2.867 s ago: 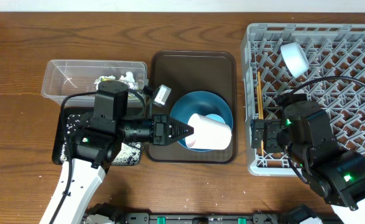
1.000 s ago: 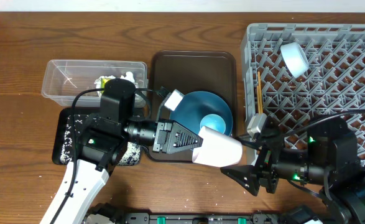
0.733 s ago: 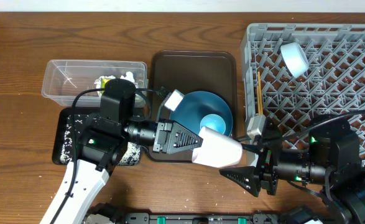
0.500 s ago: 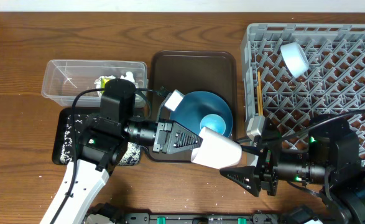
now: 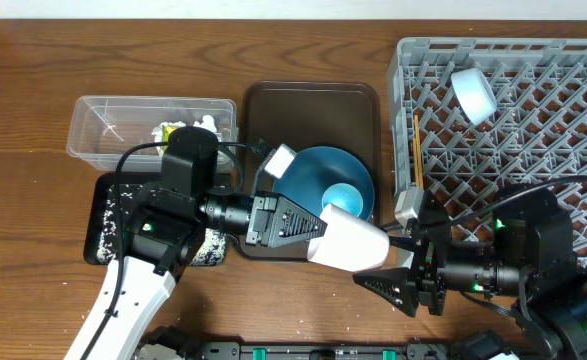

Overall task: Sort waste into correct bins and load items into the dishwasher rack
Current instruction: 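Grasp the pink cup with the right gripper from the left gripper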

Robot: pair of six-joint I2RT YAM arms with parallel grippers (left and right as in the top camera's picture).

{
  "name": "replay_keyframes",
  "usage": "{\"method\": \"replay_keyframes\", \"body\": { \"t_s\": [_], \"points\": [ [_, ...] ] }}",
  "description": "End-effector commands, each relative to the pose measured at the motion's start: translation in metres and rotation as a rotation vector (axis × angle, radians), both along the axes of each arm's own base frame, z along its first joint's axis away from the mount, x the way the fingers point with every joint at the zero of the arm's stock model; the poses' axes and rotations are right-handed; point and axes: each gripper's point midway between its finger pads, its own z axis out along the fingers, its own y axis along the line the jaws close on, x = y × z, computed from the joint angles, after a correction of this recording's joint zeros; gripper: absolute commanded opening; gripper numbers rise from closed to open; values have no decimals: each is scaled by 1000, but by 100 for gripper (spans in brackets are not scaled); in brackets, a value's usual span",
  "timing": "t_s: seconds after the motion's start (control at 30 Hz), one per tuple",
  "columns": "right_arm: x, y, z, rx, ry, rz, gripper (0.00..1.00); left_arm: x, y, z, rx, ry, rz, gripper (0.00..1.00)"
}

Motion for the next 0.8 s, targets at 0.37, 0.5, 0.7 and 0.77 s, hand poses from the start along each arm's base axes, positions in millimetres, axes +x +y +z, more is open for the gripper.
{"method": "replay_keyframes", "body": {
  "t_s": [0.37,0.5,0.7,0.77],
  "points": [
    [9,0,4,7,-49,-25,58,-3,0,3,-11,-12,-15,7],
    [16,-3,1,-16,-63,-63,58,-5,-1,1,-10,-14,-21,7],
    [22,-6,-2,-40,-75,-99,57,-16,-4,-4,-8,-46,-63,14],
    [22,-6,-2,-40,-75,-99,57,-16,-4,-5,-8,-49,-64,17]
  ]
}}
